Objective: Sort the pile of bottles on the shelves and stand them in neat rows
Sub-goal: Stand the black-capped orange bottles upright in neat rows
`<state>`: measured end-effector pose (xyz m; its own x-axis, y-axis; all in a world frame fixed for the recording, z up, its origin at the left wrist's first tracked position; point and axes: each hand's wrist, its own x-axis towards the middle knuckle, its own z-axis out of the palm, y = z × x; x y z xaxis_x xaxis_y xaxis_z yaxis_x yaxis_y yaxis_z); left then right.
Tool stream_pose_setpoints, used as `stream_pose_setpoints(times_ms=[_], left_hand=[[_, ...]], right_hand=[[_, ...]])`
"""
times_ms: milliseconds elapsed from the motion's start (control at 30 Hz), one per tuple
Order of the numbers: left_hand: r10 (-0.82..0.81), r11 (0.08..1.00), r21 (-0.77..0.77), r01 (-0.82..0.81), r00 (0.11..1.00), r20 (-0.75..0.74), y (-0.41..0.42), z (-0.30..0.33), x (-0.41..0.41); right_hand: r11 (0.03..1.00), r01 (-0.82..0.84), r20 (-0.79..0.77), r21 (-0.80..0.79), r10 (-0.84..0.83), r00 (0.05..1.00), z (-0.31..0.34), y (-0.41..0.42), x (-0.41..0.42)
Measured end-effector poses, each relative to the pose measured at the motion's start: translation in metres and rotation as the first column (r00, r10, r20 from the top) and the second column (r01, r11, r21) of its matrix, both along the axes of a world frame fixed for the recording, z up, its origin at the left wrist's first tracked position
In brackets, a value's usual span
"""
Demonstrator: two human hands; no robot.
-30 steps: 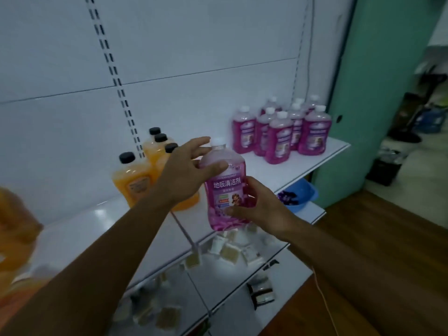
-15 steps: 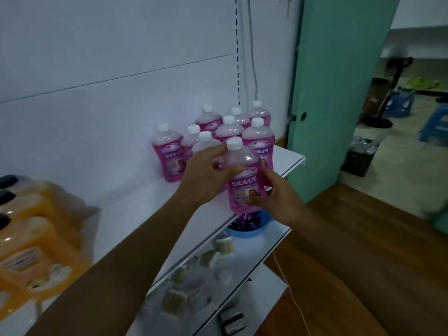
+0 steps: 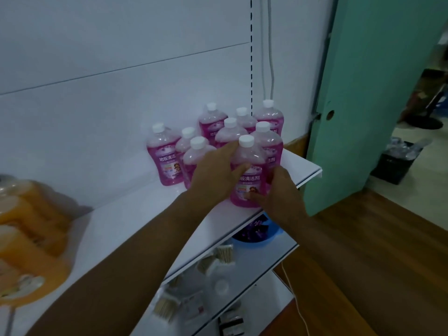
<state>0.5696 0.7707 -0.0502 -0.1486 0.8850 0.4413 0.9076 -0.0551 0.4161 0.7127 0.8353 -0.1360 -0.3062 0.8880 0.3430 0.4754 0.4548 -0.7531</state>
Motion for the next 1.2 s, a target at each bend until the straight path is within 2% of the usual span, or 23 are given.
stream_pose_setpoints(times_ms=[133,267,367,467,567,700,867,1067,1133,1200], left_hand=[[0.019,0.999,0.032,-0.017,0.997,-0.072,-0.016,0.002,-0.008],[0.031,0.993,0.113,-0.029,0.999,-0.017,-0.053,0.007,-0.019],[0.06,0.988,0.146,-0.058,0.998,-0.014,-0.088,0.01,-0.034],[0.102,0.982,0.164,-0.097,0.994,-0.026,-0.134,0.015,-0.056],[0.184,0.969,0.174,-0.176,0.983,-0.028,-0.19,0.022,-0.089],[0.314,0.932,0.2,-0.302,0.949,-0.033,-0.289,0.028,-0.138],[0.499,0.857,0.15,-0.494,0.866,-0.001,-0.434,0.021,-0.205],[0.712,0.695,0.104,-0.711,0.701,0.037,-0.59,-0.002,-0.266],[0.763,0.641,0.046,-0.766,0.642,0.066,-0.631,-0.011,-0.279],[0.793,0.604,-0.008,-0.797,0.6,0.105,-0.663,-0.023,-0.289]], right_hand=[[0.985,0.099,0.128,0.141,-0.117,0.985,-0.004,-0.009,-0.004],[0.929,0.112,0.042,0.354,-0.136,0.99,0.0,-0.039,-0.007],[0.838,0.012,-0.036,0.545,0.009,0.999,0.007,-0.07,-0.022],[0.774,-0.127,-0.068,0.62,0.215,0.974,0.02,-0.109,-0.052],[0.689,-0.287,-0.031,0.666,0.409,0.912,0.038,-0.16,-0.093],[0.595,-0.473,0.073,0.649,0.571,0.818,0.053,-0.242,-0.156],[0.375,-0.654,0.22,0.657,0.734,0.642,0.061,-0.368,-0.237],[0.36,-0.834,0.378,0.419,0.766,0.52,0.046,-0.482,-0.324],[0.361,-0.877,0.39,0.316,0.793,0.467,0.04,-0.505,-0.344],[0.408,-0.889,0.369,0.206,0.81,0.457,0.035,-0.52,-0.363]])
